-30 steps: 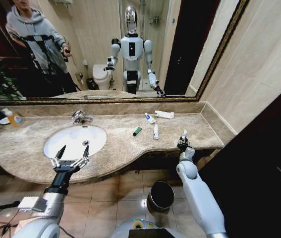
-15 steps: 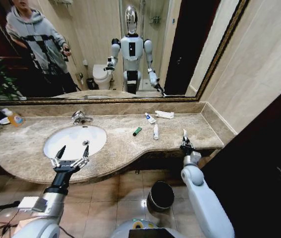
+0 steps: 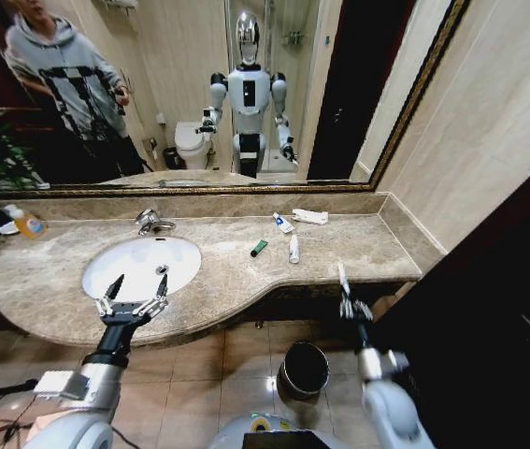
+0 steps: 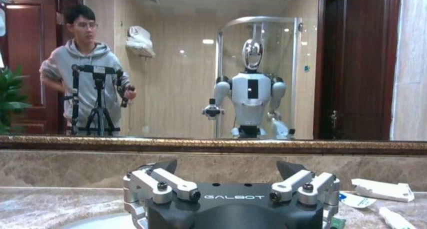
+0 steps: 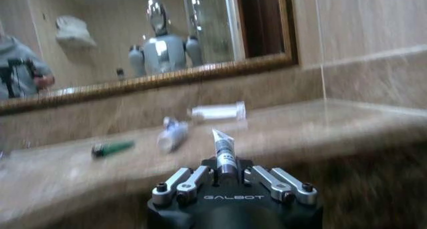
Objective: Pick up the trash from the sink and place it in the trash bin.
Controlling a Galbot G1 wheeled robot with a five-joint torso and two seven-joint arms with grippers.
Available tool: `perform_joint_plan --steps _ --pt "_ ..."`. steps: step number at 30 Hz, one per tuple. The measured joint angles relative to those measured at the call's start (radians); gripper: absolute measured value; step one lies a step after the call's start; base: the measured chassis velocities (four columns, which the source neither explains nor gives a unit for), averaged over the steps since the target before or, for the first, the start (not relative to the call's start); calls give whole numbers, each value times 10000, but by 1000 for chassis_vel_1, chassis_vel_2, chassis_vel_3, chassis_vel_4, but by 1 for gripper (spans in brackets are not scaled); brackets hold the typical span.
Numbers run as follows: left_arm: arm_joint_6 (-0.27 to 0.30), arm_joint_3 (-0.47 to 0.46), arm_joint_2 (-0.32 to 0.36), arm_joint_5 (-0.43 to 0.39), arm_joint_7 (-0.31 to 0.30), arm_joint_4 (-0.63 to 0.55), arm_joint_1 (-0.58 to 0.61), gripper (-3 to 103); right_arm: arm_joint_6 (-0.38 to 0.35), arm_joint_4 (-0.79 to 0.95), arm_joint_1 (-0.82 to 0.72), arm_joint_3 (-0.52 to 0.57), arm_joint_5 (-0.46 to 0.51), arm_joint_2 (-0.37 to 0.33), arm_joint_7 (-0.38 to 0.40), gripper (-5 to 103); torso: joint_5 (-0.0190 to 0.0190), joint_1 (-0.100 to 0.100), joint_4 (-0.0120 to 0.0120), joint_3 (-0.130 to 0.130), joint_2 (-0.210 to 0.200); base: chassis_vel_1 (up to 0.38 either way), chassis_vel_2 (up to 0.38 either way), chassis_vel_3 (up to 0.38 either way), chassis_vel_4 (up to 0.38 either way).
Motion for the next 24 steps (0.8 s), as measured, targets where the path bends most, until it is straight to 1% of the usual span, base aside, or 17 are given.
perform_joint_plan --steps 2,3,6,7,9,10,11,13,14,15,16,18,19,20,22,23,24 --pt "0 1 0 0 1 0 0 100 385 -417 -450 -96 -259 416 -221 18 -3 0 -1 1 0 0 0 0 0" --pt "0 1 0 0 1 0 0 100 385 -417 -450 -96 -259 416 -221 18 -3 0 -1 1 0 0 0 0 0" --pt "0 0 0 0 2 0 0 100 835 -1802 -559 -223 -682 580 -514 18 -2 0 -1 1 0 0 0 0 0" --pt "0 0 0 0 2 0 0 100 835 -1802 -559 -223 -682 580 -514 18 -2 0 -1 1 0 0 0 0 0" --pt "0 0 0 0 2 0 0 100 486 -3189 -83 -313 -883 445 -571 18 0 0 -1 1 0 0 0 0 0" --pt "0 1 0 0 2 0 0 100 -107 -4088 409 -482 -803 267 -448 18 0 0 -1 2 0 0 0 0 0" --pt "0 1 0 0 2 0 0 100 -107 -4088 409 -482 -803 267 -448 18 0 0 -1 2 0 0 0 0 0" --pt "0 0 0 0 2 -1 -1 100 -1044 -5386 1451 -908 -205 -46 -155 18 0 1 0 2 -1 0 0 0 0" --pt "0 0 1 -1 2 1 0 100 -1296 -5924 1898 -1104 7 -183 -83 18 2 1 0 2 -2 0 0 0 0" --pt "0 0 1 -1 2 1 0 100 -1296 -5924 1898 -1104 7 -183 -83 18 2 1 0 2 -2 0 0 0 0" --pt "0 0 0 0 2 0 0 100 -1474 -6775 2592 -1475 199 -396 36 18 1 2 2 3 -2 0 0 0 0" --pt "0 0 0 0 1 0 -1 100 -1590 -8688 3975 -1999 112 -689 136 18 2 3 4 3 -2 0 0 0 0" --pt "0 0 0 0 1 0 -1 100 -1590 -8688 3975 -1999 112 -689 136 18 2 3 4 3 -2 0 0 0 0" --pt "0 0 0 0 2 1 0 100 -1595 -9299 4386 -2222 68 -807 129 18 0 3 0 4 -2 0 0 0 0" --pt "0 0 0 0 2 0 0 100 -1659 -10541 5322 -2448 -355 -851 55 18 2 3 1 3 -2 0 0 0 0" --pt "0 0 0 0 2 0 0 100 -1659 -10541 5322 -2448 -355 -851 55 18 2 3 1 3 -2 0 0 0 0" --pt "0 1 0 0 2 0 0 100 -1668 -11015 5672 -2444 -616 -774 29 18 0 3 1 3 -2 0 0 0 0"
